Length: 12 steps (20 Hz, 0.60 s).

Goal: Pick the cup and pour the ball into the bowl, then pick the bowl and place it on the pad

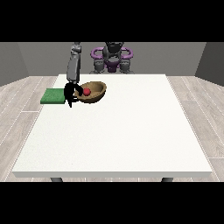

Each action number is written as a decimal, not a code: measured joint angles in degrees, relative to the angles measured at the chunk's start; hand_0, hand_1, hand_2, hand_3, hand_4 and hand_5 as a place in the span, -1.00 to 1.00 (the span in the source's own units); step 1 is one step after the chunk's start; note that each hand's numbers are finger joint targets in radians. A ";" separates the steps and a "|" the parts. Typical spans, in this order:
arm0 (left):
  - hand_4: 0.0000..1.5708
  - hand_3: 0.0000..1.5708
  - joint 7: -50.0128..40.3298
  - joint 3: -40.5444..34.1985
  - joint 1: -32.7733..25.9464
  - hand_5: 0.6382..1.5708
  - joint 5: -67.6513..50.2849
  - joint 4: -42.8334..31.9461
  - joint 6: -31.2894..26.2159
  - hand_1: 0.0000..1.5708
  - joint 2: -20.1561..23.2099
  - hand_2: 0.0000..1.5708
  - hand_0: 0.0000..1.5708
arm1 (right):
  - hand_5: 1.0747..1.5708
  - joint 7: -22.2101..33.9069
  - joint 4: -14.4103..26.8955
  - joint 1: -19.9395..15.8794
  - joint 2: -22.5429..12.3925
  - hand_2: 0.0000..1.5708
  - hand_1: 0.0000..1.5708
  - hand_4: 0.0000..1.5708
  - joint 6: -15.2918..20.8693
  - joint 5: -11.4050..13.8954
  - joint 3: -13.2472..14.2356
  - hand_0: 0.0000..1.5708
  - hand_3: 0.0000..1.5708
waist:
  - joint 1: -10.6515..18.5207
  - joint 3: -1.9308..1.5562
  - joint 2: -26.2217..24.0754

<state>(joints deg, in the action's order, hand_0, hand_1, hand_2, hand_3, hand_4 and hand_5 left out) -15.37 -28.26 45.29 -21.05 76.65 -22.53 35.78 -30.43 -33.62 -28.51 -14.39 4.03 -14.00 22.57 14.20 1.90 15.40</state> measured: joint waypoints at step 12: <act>0.53 -1.00 3.59 -2.46 -5.38 0.93 0.88 -8.13 -2.24 -1.00 1.57 -1.00 -1.00 | 0.94 22.60 -2.13 -1.02 -10.63 1.00 1.00 0.34 5.37 5.82 -6.46 1.00 0.24 | -4.10 -1.57 -5.28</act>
<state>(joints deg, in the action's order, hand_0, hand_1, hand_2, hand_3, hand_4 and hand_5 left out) -11.78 -30.71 39.91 -20.17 68.52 -24.77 37.35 -7.83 -35.75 -29.52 -25.02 9.41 -8.18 16.11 10.10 0.33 10.12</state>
